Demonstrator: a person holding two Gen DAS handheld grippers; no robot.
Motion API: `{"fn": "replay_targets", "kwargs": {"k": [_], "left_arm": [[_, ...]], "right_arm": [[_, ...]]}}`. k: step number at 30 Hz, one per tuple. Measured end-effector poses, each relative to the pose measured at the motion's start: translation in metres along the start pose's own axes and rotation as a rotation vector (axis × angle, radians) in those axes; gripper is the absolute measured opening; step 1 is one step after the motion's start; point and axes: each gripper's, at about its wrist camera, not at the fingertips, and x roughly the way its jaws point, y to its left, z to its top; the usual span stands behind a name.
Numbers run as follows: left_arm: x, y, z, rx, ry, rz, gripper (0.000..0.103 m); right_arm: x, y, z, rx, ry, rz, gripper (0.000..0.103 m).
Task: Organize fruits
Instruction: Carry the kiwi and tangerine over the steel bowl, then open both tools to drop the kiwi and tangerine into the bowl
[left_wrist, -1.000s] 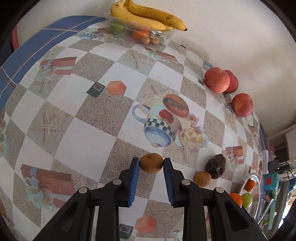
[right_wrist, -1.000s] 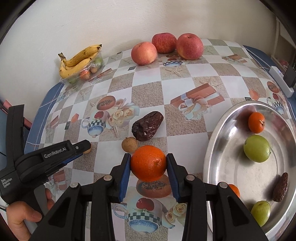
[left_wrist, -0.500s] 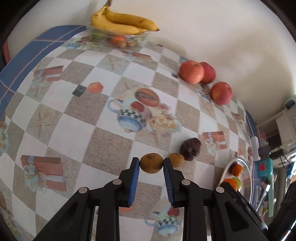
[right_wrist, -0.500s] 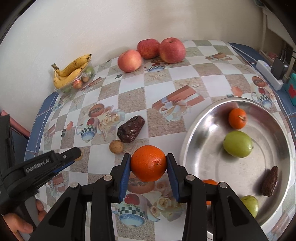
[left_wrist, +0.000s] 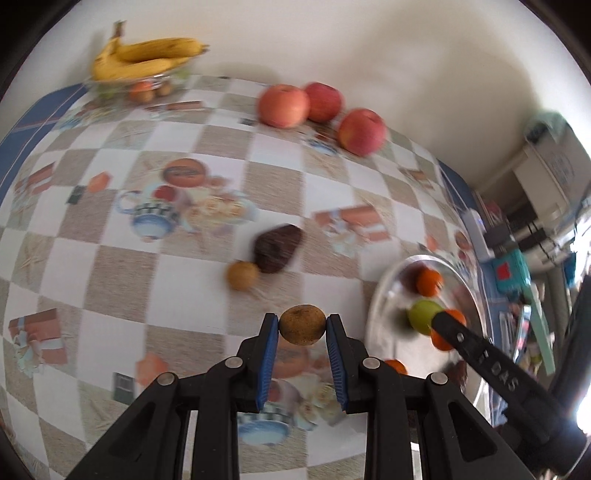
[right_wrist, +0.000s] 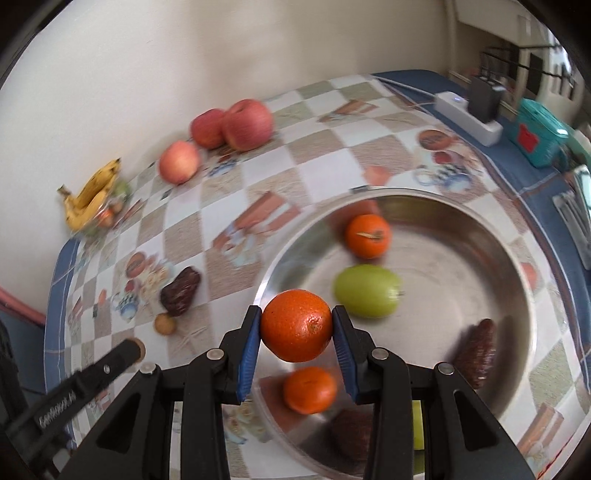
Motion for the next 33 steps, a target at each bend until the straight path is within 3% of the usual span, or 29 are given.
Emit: {"fn": "replay_targets", "kwargs": {"k": [10, 17, 28, 33], "left_arm": [[0.014, -0.065, -0.027, 0.218, 0.024, -0.035, 0.028], [0.016, -0.092, -0.037, 0.341, -0.002, -0.05, 0.029], [0.022, -0.08, -0.032, 0.308, 0.007, -0.011, 0.031], [0.025, -0.07, -0.029, 0.278, 0.017, 0.013, 0.038]], "right_arm": [[-0.006, -0.039, 0.005, 0.077, -0.002, -0.059, 0.04], [-0.009, -0.058, 0.005, 0.109, 0.009, -0.071, 0.04], [-0.002, -0.057, 0.002, 0.105, 0.044, -0.071, 0.041], [0.001, -0.055, 0.001, 0.105, 0.059, -0.074, 0.041]]}}
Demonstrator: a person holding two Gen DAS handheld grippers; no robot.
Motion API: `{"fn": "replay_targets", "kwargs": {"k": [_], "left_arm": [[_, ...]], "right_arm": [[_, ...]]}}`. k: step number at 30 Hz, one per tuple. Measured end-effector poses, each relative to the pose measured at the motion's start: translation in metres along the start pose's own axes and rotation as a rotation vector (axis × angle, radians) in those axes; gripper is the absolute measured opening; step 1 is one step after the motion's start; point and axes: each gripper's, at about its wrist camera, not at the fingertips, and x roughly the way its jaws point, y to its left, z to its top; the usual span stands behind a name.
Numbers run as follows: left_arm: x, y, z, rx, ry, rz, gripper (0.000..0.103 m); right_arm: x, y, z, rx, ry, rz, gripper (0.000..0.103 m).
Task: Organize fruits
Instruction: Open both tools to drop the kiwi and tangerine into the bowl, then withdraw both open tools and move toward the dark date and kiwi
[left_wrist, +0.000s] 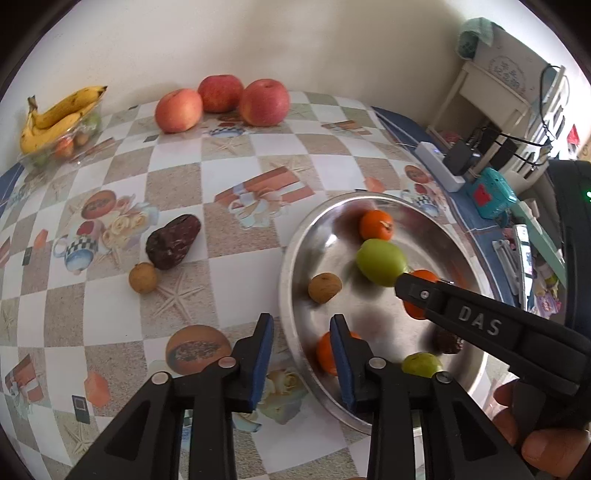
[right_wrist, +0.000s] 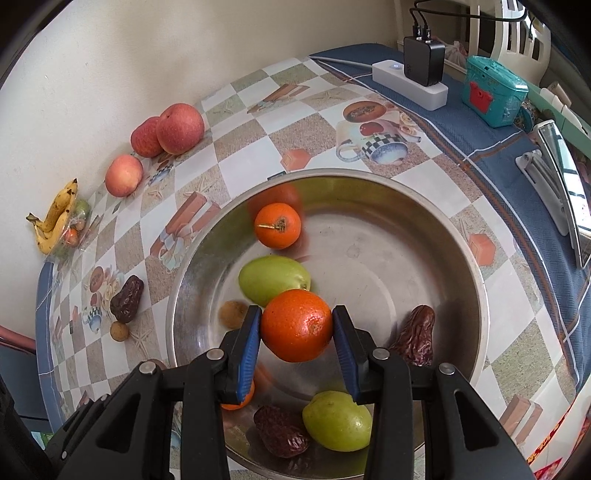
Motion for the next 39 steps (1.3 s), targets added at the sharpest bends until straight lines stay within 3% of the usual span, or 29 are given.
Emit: {"fn": "replay_targets", "kwargs": {"k": [2, 5, 6, 7, 9, 13, 16, 17, 20, 22, 26, 39], "left_arm": [[0.001, 0.004, 0.0, -0.011, 0.005, 0.015, 0.045], [0.003, 0.011, 0.0, -0.032, 0.003, 0.042, 0.067], [0.003, 0.013, 0.0, -0.037, 0.001, 0.047, 0.068], [0.004, 0.015, 0.0, -0.042, 0.004, 0.051, 0.069], [0.005, 0.02, 0.001, -0.058, 0.015, 0.054, 0.075], [0.01, 0.029, 0.001, -0.094, 0.049, 0.071, 0.084], [0.011, 0.035, 0.0, -0.114, 0.047, 0.097, 0.094], [0.01, 0.038, 0.0, -0.122, 0.043, 0.108, 0.103], [0.008, 0.048, 0.0, -0.157, 0.034, 0.163, 0.103], [0.004, 0.057, 0.0, -0.18, 0.025, 0.219, 0.103], [0.0, 0.076, -0.001, -0.239, 0.028, 0.308, 0.103], [-0.026, 0.162, -0.012, -0.554, 0.004, 0.411, 0.103]], "right_arm": [[0.001, 0.001, 0.0, -0.002, 0.005, -0.001, 0.041], [0.003, 0.002, -0.001, -0.006, 0.01, -0.005, 0.041], [0.003, 0.003, -0.001, -0.007, 0.011, -0.005, 0.042], [0.003, 0.003, -0.001, -0.008, 0.008, -0.005, 0.045], [0.002, 0.004, 0.0, -0.012, -0.007, -0.008, 0.065], [0.0, 0.007, 0.0, -0.028, -0.031, -0.007, 0.069], [0.002, 0.008, 0.0, -0.034, -0.028, -0.007, 0.084], [0.002, 0.009, 0.0, -0.037, -0.029, -0.005, 0.086], [0.003, 0.011, 0.0, -0.046, -0.023, -0.007, 0.088], [0.004, 0.013, 0.0, -0.054, -0.013, -0.017, 0.096], [0.006, 0.014, -0.001, -0.066, -0.008, -0.03, 0.096], [0.01, 0.052, -0.013, -0.196, 0.001, -0.03, 0.096]]}}
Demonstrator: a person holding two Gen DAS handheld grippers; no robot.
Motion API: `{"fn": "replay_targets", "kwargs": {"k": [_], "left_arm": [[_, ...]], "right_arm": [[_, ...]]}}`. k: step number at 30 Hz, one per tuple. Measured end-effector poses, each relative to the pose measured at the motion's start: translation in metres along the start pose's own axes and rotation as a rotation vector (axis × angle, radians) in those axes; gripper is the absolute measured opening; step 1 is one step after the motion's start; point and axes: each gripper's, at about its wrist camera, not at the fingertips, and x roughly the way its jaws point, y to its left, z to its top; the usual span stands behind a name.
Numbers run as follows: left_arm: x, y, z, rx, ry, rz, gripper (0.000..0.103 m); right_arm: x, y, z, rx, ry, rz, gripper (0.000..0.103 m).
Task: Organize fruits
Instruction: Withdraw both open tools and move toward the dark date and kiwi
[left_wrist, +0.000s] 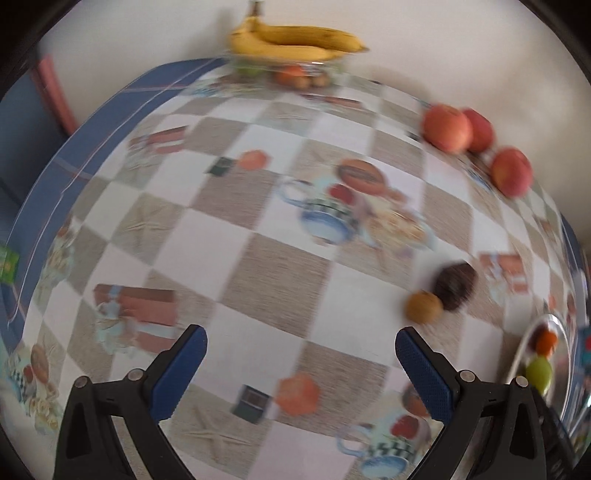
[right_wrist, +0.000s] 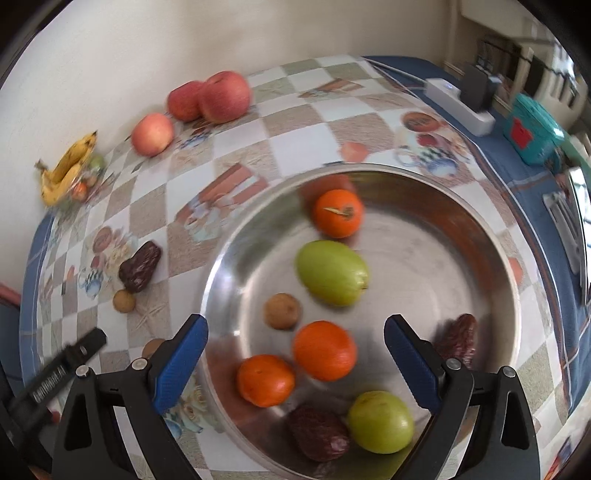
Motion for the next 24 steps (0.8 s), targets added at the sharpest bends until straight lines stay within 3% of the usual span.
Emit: {"fn": "replay_targets", "kwargs": {"k": [8, 24], "left_arm": [[0.008, 0.024, 0.006, -0.084, 0.028, 0.025, 0.103], [0.008, 0.019, 0.012, -0.053, 0.022, 0.0, 0.103]], "right_arm": [[0.0, 0.043, -0.007, -0.121, -0.036, 0.004, 0.096], [0.007, 0.072, -0.012, -0.157, -0.033, 0.037, 0.096]]}}
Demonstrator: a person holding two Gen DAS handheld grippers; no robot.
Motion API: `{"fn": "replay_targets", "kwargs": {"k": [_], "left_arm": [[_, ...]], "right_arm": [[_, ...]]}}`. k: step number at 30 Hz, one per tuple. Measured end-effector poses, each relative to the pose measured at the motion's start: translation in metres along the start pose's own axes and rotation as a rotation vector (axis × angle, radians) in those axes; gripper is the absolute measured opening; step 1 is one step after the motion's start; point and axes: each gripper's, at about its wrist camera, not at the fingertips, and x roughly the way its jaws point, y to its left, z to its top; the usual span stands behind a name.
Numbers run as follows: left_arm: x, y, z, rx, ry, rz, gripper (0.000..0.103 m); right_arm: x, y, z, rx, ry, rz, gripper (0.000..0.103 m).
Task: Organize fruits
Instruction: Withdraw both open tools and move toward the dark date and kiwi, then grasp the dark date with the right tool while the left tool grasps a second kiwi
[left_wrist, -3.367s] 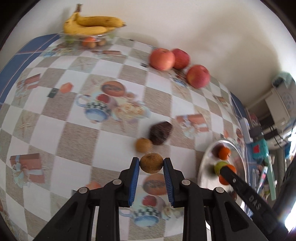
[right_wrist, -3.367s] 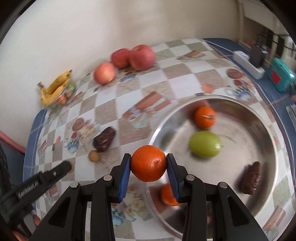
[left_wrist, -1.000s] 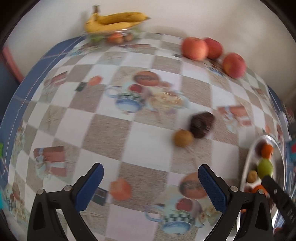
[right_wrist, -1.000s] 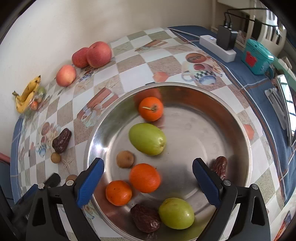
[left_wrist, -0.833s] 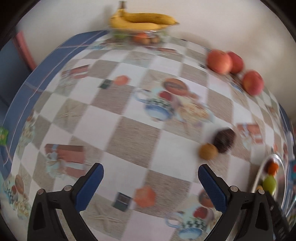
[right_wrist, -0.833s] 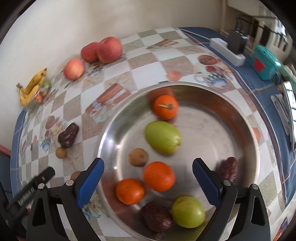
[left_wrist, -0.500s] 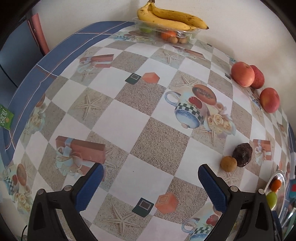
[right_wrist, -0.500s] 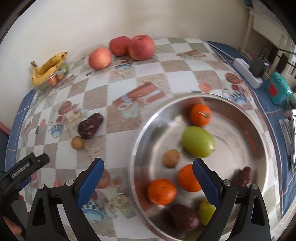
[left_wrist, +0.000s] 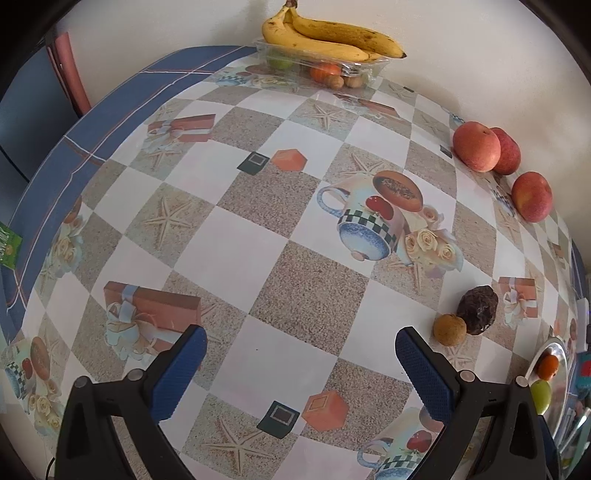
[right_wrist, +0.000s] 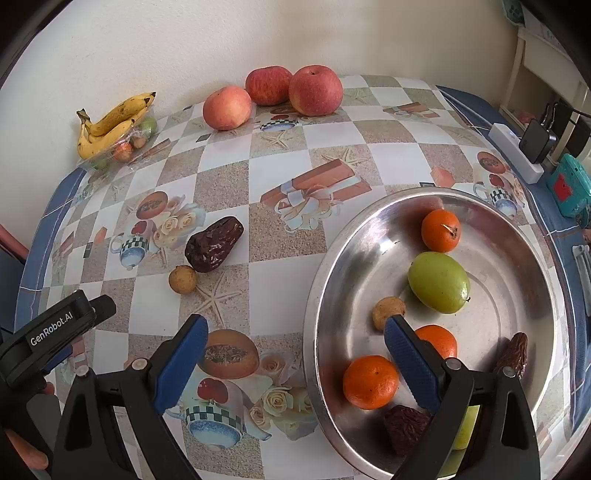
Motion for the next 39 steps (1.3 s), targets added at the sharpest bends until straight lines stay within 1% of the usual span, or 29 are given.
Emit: {"fn": "replay_targets", "kwargs": {"k": [5, 7, 11, 15, 18, 20, 22, 24, 28, 33, 35, 39], "left_arm": [[-0.001, -0.006, 0.001, 0.026, -0.018, -0.013, 0.103], [-0.003, -0.009, 0.002, 0.038, -0.034, -0.034, 0.103], [-0.008, -0.019, 0.005, 0.068, -0.077, -0.064, 0.103], [-0.008, -0.027, 0.011, 0.087, -0.095, -0.108, 0.103], [-0.006, -0.03, 0.015, 0.076, -0.078, -0.176, 0.103], [-0.003, -0.031, 0.018, 0.062, -0.077, -0.179, 0.103], [0.001, -0.03, 0.02, 0.048, -0.077, -0.16, 0.103], [0.006, -0.028, 0.024, 0.034, -0.073, -0.158, 0.102], [0.02, -0.021, 0.03, -0.013, -0.038, -0.16, 0.102], [0.035, -0.017, 0.039, -0.05, -0.007, -0.139, 0.102], [0.04, -0.014, 0.041, -0.058, 0.001, -0.142, 0.102], [0.042, -0.014, 0.041, -0.055, 0.004, -0.138, 0.102]], "right_arm": [[0.0, -0.002, 0.0, -0.011, -0.004, -0.001, 0.096], [-0.001, -0.004, 0.0, -0.012, -0.005, -0.009, 0.096], [-0.004, -0.01, 0.002, 0.007, -0.018, 0.008, 0.096], [-0.012, -0.009, 0.007, 0.009, -0.074, 0.015, 0.096], [-0.018, -0.008, 0.013, 0.028, -0.115, 0.039, 0.096], [-0.022, -0.007, 0.017, 0.045, -0.147, 0.058, 0.096], [-0.025, -0.005, 0.022, 0.054, -0.177, 0.068, 0.096], [-0.026, -0.003, 0.027, 0.058, -0.198, 0.072, 0.096], [-0.015, 0.006, 0.034, 0.039, -0.181, 0.08, 0.096], [0.005, 0.024, 0.039, -0.027, -0.142, 0.081, 0.095], [0.015, 0.031, 0.039, -0.054, -0.121, 0.083, 0.095], [0.033, 0.045, 0.04, -0.105, -0.082, 0.066, 0.087]]}}
